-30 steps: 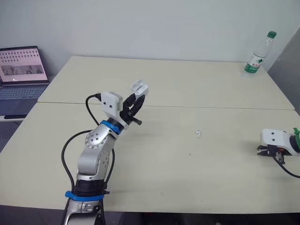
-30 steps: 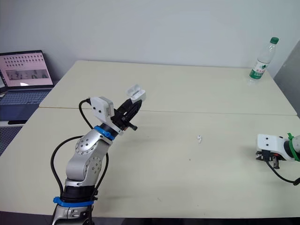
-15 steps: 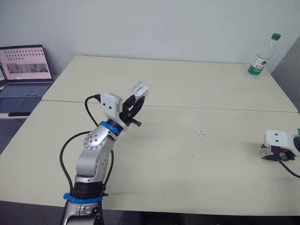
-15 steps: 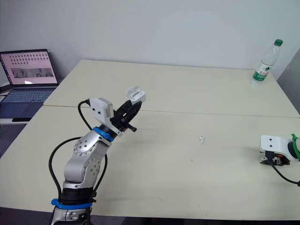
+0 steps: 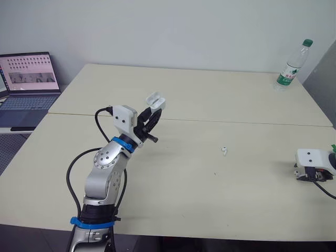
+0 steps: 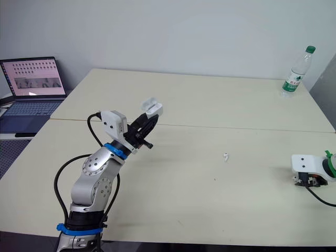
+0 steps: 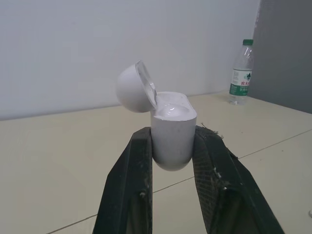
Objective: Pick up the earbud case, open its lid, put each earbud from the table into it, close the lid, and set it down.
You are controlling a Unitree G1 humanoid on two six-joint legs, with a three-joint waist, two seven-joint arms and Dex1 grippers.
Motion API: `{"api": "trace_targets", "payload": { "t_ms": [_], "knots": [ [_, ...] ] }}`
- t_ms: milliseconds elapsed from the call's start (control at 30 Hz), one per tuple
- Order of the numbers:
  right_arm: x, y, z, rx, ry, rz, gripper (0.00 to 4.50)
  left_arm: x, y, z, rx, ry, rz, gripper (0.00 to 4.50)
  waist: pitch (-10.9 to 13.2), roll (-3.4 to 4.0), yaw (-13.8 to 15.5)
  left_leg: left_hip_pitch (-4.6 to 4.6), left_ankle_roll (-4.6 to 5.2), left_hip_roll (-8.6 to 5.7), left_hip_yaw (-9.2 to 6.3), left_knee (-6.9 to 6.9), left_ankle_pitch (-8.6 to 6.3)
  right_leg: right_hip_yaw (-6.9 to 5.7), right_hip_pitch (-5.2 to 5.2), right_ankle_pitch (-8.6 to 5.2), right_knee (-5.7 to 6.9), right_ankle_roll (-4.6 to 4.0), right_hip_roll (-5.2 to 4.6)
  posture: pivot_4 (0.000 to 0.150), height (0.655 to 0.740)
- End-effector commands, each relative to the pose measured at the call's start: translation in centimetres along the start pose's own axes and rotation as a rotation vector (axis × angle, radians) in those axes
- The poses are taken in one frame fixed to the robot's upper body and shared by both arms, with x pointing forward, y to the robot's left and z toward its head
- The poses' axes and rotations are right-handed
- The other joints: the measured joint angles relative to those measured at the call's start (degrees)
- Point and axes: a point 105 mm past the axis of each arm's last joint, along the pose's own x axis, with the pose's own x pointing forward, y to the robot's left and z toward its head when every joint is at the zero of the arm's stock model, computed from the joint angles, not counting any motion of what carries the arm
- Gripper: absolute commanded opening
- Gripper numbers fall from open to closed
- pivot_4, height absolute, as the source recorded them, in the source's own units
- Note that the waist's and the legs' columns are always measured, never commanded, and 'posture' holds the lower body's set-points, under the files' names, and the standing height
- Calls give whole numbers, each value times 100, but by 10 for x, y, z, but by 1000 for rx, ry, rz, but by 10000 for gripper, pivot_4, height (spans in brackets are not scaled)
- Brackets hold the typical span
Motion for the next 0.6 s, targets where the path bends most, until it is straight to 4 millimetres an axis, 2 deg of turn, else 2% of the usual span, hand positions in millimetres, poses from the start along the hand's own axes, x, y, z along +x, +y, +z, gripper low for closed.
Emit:
{"api": "trace_targets", "payload": {
  "t_ms": [33, 67, 167, 300, 400, 467, 533, 600],
  "knots": [
    [3, 1, -3, 11, 27, 24, 22825, 0, -3, 16, 30, -58, -8, 7838, 0, 0, -5, 1, 0, 0, 1, 0, 0, 0, 0, 0, 0, 0, 0, 1500, 7400],
    [4, 1, -3, 11, 26, 24, 22825, 0, -3, 16, 30, -57, -6, 7838, 0, 0, -7, 2, 0, 1, 1, 0, 0, 0, 1, 0, 0, 0, 0, 1500, 7400],
    [7, -3, 0, 12, 18, 15, 17146, -1, -4, 16, 30, -56, -7, 7838, 0, -3, -18, 5, 0, 2, 3, 0, 0, 2, 3, 0, 0, 0, 0, 1500, 7400],
    [8, -4, 5, 8, -2, 16, 3927, -2, -6, 15, 28, -52, -16, 7838, -2, -7, -35, 12, 0, 3, 12, 3, 0, 8, 7, 0, 0, 1, 0, 1500, 7400],
    [8, -5, 12, 14, -39, 24, 3876, -3, -6, 15, 29, -50, -20, 7838, -2, -7, -40, 17, 0, 7, 16, 2, 0, 8, 8, 0, 0, 1, 1, 1500, 7400],
    [8, -10, 34, 59, -144, 32, 3876, -3, -7, 13, 26, -44, -30, 7838, -2, -7, -51, 17, 0, 9, 14, -1, 0, 8, 8, 0, 0, 0, 2, 1500, 7400],
    [5, -15, 67, 118, -293, 54, 3876, -4, -10, 11, 20, -39, -41, 7838, -1, -7, -87, 19, 0, 13, 14, -4, 0, 8, 7, 0, 1, -1, 4, 1500, 7400],
    [-6, -25, 121, 208, -533, 58, 3875, -4, -13, 10, 13, -39, -52, 7838, -1, -6, -124, 19, 0, 15, 12, -5, 0, 7, 5, 0, 7, -1, 7, 1500, 7400]
  ]
}}
